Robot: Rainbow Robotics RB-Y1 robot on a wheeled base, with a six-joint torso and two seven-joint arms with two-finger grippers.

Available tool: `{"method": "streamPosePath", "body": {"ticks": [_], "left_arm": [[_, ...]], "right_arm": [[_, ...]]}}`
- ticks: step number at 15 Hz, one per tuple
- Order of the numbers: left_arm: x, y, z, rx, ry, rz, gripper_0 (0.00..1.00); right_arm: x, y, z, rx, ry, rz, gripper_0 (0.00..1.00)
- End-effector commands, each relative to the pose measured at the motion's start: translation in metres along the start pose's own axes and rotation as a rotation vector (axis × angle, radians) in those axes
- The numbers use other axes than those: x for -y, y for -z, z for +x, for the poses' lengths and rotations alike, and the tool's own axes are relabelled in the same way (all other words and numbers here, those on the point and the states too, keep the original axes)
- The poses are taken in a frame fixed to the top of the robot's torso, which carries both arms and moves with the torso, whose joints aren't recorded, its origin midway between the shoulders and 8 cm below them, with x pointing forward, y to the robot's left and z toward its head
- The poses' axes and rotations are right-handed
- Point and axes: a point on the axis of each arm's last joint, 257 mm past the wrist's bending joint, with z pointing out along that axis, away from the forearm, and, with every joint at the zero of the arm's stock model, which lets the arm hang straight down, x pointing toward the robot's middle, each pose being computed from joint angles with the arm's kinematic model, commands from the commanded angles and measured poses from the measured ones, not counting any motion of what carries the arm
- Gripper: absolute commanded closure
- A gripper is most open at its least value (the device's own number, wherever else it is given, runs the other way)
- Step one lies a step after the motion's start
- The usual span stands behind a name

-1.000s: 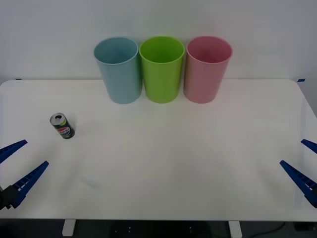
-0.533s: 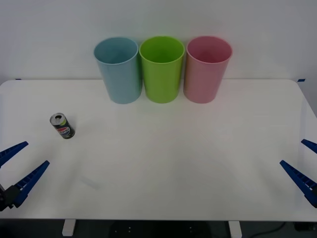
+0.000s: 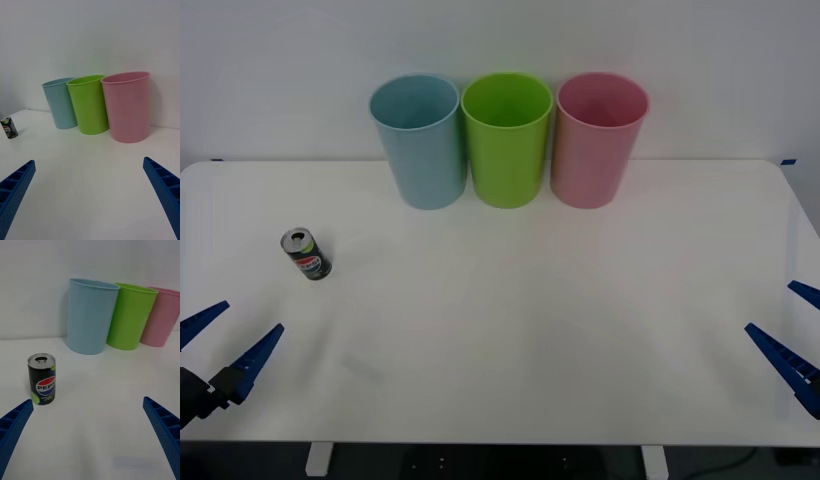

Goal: Grasp the object on the table and drop it into the matching bin: aluminum can to the light blue bin, PET bottle to the pink bin.

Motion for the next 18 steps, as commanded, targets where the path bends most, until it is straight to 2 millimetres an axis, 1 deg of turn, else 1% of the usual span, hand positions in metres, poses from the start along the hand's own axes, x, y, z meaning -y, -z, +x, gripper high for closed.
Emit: {"method": "streamPosePath", "body": {"ticks": [1,4,8,12,14,18], "left_arm": [[-0.019,-0.002,0.018,-0.048,-0.014,-0.085,0.00],[-0.032,-0.005,0.034,-0.070,-0.010,-0.153,0.00],[-0.046,-0.014,0.050,-0.092,0.000,-0.246,0.00],[-0.047,-0.032,0.058,-0.062,0.056,-0.284,0.00],[-0.047,-0.042,0.059,-0.050,0.070,-0.292,0.00],[-0.052,-0.066,0.068,-0.054,0.091,-0.296,0.00]], "right_arm": [[0.000,0.000,0.000,0.000,0.000,0.000,0.00],[0.000,0.000,0.000,0.000,0.000,0.000,0.00],[0.000,0.000,0.000,0.000,0.000,0.000,0.00],[0.000,0.000,0.000,0.000,0.000,0.000,0.00],[0.000,0.000,0.000,0.000,0.000,0.000,0.00],[0.000,0.000,0.000,0.000,0.000,0.000,0.00]]}}
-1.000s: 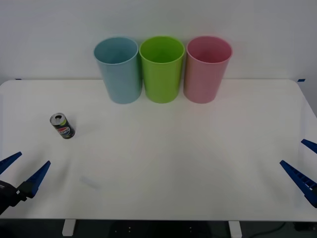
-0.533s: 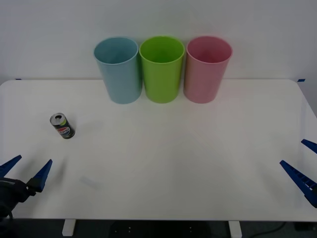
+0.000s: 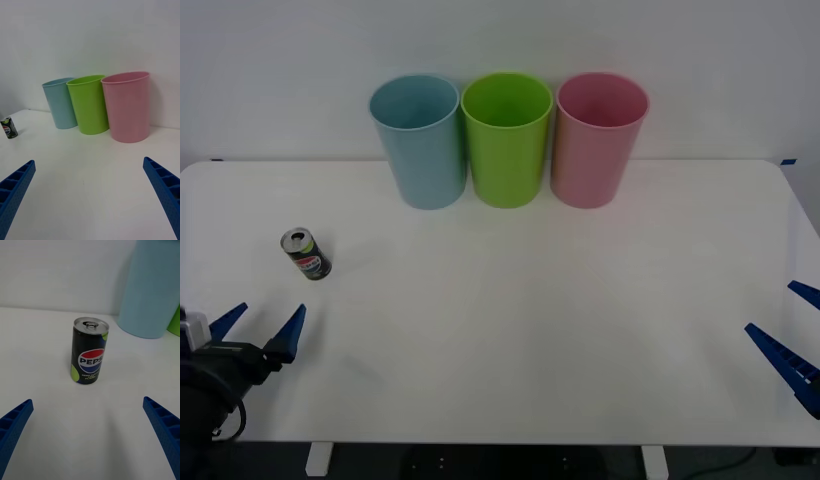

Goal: Grasp the object on the table and drop it into the matching bin: aluminum can to the light blue bin, PET bottle to the pink bin.

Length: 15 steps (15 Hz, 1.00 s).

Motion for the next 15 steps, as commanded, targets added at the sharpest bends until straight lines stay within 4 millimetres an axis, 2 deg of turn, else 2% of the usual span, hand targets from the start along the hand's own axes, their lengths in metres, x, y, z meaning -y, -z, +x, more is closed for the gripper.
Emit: {"method": "streamPosePath", "body": {"ticks": [1,7,15], "left_arm": [[-0.002,-0.019,0.005,-0.007,0.013,-0.004,0.00],[-0.008,-0.060,0.005,-0.008,0.024,-0.026,0.00],[-0.006,-0.097,0.000,-0.014,0.031,-0.044,0.00]], "right_arm": [[0.000,0.000,0.000,0.000,0.000,0.000,0.00],[0.000,0.000,0.000,0.000,0.000,0.000,0.00],[0.000,0.000,0.000,0.000,0.000,0.000,0.00]]}}
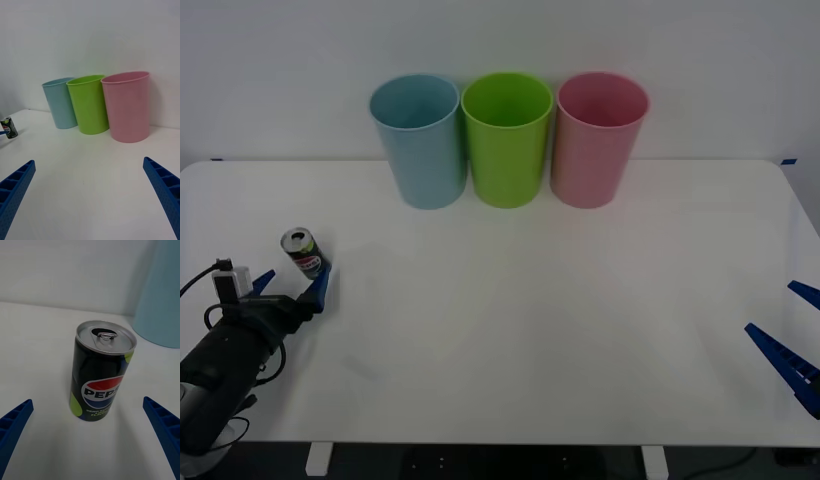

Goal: Grasp the object on the table and drop it into the matching bin: aluminum can to the light blue bin, PET bottle to the pink bin.

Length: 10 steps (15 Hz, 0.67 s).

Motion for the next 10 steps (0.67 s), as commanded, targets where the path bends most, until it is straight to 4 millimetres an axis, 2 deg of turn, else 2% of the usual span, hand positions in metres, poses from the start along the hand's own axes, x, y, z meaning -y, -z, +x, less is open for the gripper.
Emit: {"method": "streamPosePath", "body": {"ticks": [1,10], "left_arm": [[0.000,-0.010,-0.002,-0.002,0.005,-0.011,0.00],[0.008,-0.036,-0.002,-0.008,0.033,-0.055,0.00]], "right_arm": [[0.000,0.000,0.000,0.000,0.000,0.000,0.00],[0.000,0.000,0.000,0.000,0.000,0.000,0.00]]}}
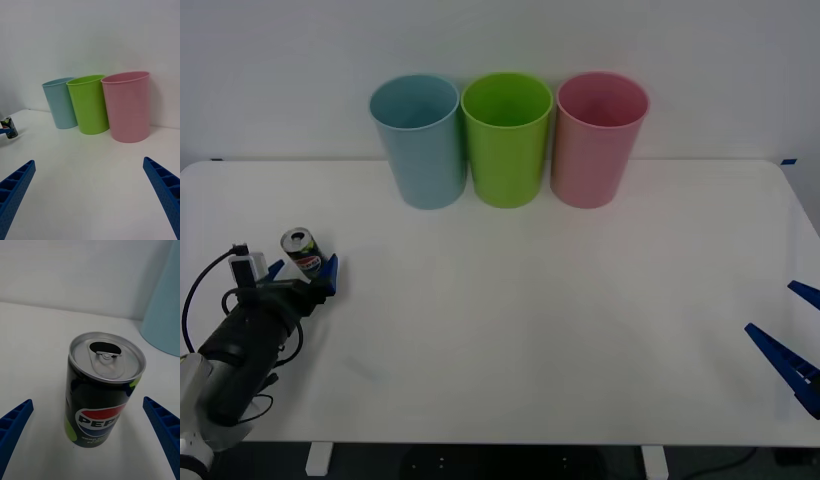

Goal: Grasp the object on the table and drop it into the matching bin: aluminum can to the light blue bin, PET bottle to the pink bin.

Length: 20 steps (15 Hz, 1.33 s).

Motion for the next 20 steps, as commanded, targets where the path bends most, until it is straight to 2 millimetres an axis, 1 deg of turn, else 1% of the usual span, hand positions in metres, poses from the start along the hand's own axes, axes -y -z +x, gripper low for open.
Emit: {"method": "streamPosePath", "body": {"ticks": [1,6,12,13,14,15,20], "left_arm": [[0.004,-0.012,0.002,-0.012,0.009,-0.004,0.00],[0.003,-0.021,-0.008,0.002,0.014,-0.025,0.00],[0.009,-0.023,-0.006,-0.002,0.024,-0.019,0.00],[0.009,-0.023,-0.007,-0.001,0.026,-0.019,0.29],[0.010,-0.024,-0.008,0.001,0.027,-0.018,0.90],[0.010,-0.024,-0.008,0.002,0.030,-0.019,1.00],[0.012,-0.024,-0.007,0.001,0.029,-0.015,1.00]], "right_arm": [[0.000,0.000,0.000,0.000,0.000,0.000,0.00],[0.000,0.000,0.000,0.000,0.000,0.000,0.00],[0.000,0.000,0.000,0.000,0.000,0.000,0.00],[0.000,0.000,0.000,0.000,0.000,0.000,0.00],[0.000,0.000,0.000,0.000,0.000,0.000,0.00],[0.000,0.000,0.000,0.000,0.000,0.000,0.00],[0.000,0.000,0.000,0.000,0.000,0.000,0.00]]}}
